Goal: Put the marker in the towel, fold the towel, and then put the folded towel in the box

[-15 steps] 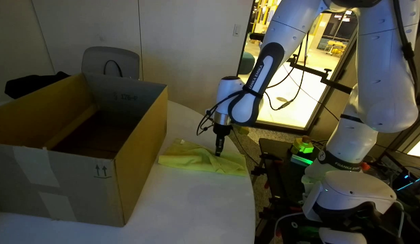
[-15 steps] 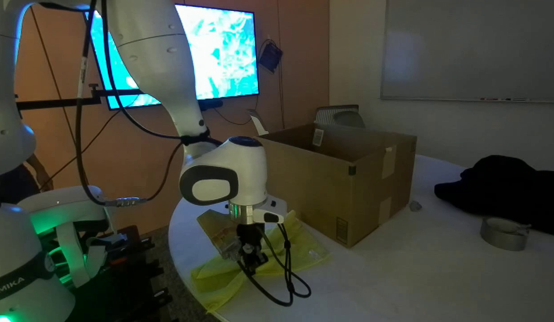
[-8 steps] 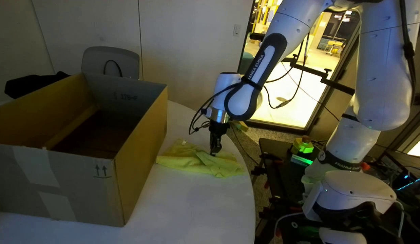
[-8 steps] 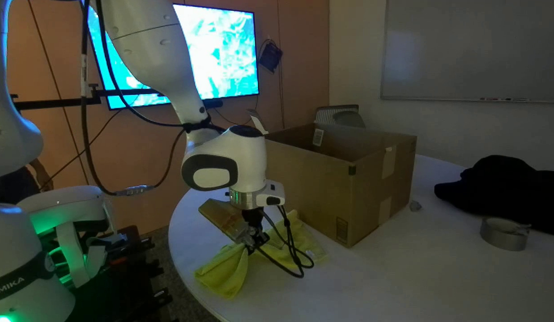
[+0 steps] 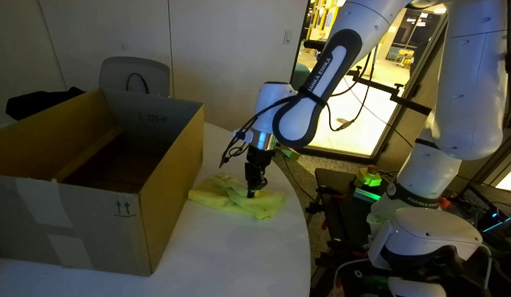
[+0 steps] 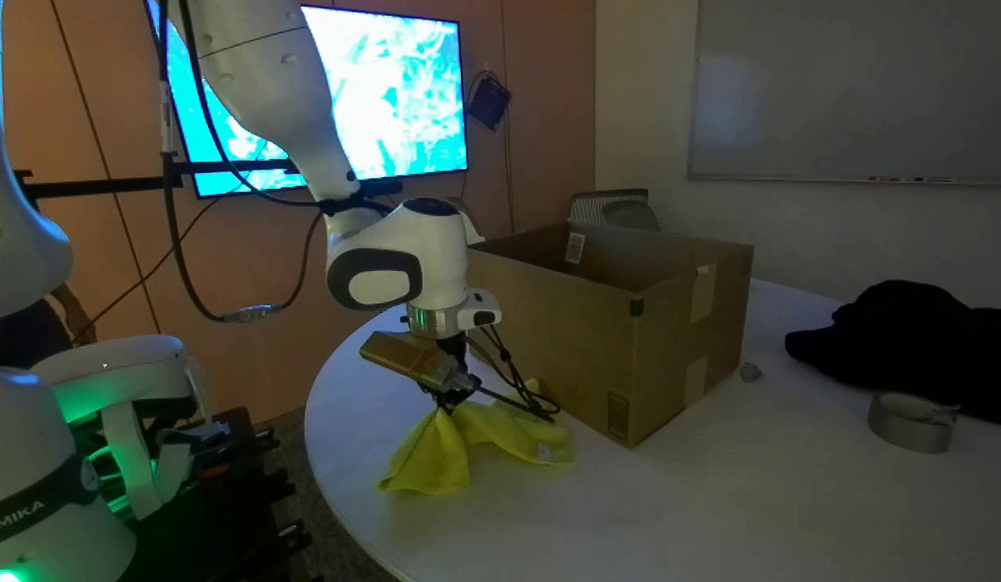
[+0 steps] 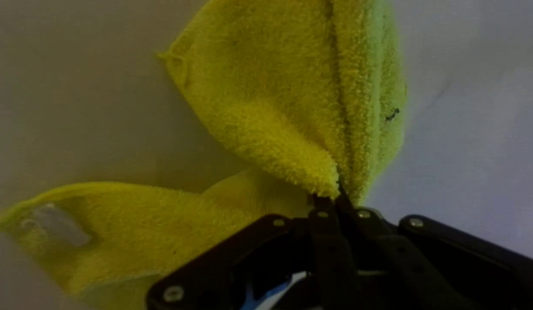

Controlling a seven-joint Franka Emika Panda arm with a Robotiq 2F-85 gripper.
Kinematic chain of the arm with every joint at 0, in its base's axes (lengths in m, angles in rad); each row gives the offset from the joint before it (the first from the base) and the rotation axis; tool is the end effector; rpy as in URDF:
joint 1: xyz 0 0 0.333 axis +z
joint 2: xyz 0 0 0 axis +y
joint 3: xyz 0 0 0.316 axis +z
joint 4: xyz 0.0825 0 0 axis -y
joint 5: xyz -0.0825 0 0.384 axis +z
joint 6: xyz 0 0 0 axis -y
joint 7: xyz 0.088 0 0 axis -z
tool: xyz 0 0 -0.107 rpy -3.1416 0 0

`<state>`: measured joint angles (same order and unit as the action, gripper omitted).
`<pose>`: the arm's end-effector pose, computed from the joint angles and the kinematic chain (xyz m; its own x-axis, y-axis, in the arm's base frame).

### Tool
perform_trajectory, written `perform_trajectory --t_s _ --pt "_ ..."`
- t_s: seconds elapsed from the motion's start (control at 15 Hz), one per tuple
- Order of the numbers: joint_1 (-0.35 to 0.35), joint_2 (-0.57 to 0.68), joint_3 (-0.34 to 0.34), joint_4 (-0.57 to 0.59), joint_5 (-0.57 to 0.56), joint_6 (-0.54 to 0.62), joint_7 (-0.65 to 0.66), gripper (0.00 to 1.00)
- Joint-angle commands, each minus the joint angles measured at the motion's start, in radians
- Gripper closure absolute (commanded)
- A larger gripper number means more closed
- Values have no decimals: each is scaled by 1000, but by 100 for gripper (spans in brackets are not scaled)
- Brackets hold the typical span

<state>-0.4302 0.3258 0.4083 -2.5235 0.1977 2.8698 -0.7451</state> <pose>0.4624 -0.0090 0.1680 0.8681 0.4771 0.1370 0.4930 -0.8609 -0.1258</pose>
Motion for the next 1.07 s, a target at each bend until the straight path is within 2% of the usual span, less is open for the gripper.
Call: perform_trajectory --t_s 0.0,0.07,0.2,0.47,0.6,0.73,1.0 --pt "155 54 -80 51 -67 -47 40 98" --pt "211 70 -118 60 -106 -58 77 98" --pt "278 106 -154 89 -158 -82 122 98" --pt "318 145 -154 125 -194 -98 138 97" --pt "323 138 -150 129 -204 -101 133 69" --pt "316 116 -137 119 -208 -104 117 57" --pt "297 47 -111 68 -207 -84 66 26"
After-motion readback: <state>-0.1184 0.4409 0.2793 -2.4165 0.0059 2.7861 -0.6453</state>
